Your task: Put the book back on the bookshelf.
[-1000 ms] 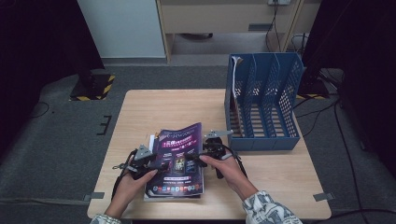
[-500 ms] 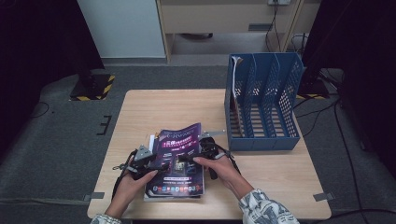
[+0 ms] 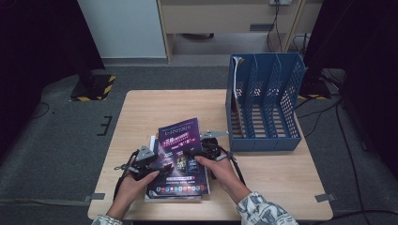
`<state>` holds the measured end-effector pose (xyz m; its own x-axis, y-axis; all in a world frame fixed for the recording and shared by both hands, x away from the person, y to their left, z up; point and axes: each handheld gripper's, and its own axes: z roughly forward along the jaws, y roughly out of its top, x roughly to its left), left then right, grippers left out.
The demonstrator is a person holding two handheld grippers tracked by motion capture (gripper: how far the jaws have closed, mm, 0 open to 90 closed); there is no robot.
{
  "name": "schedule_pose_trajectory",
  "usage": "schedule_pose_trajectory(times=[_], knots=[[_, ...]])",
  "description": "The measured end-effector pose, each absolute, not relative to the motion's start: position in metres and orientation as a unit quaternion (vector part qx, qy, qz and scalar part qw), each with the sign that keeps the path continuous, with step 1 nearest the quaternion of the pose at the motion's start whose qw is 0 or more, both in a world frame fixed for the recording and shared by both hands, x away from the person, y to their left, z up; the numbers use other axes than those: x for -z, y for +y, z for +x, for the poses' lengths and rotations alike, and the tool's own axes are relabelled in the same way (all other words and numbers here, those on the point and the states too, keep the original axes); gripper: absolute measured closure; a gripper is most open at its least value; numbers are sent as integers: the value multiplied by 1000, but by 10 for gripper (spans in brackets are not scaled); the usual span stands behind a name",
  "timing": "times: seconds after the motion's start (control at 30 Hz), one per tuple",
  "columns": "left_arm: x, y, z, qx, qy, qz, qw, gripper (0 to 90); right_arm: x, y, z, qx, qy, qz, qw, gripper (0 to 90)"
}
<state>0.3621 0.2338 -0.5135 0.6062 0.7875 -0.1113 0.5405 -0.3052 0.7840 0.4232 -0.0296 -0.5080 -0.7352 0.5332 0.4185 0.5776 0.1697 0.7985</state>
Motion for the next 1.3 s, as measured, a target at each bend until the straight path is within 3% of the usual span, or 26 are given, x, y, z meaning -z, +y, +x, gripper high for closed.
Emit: schedule_pose_trajectory(times=[0.43,0.8,1.1,1.3], knots=[[507,239,365,-133,422,763,471,153,468,-27,402,586,-761,-271,-67,784],[506,233,369,-81,382,767,510,168,449,-29,395,633,-736,-219,-94,799],[494,248,367,-88,386,750,529,527,446,-31,394,641,-733,-205,-101,800],[485,249,364,-104,376,752,531,654,445,-32,397,632,-741,-196,-114,786]])
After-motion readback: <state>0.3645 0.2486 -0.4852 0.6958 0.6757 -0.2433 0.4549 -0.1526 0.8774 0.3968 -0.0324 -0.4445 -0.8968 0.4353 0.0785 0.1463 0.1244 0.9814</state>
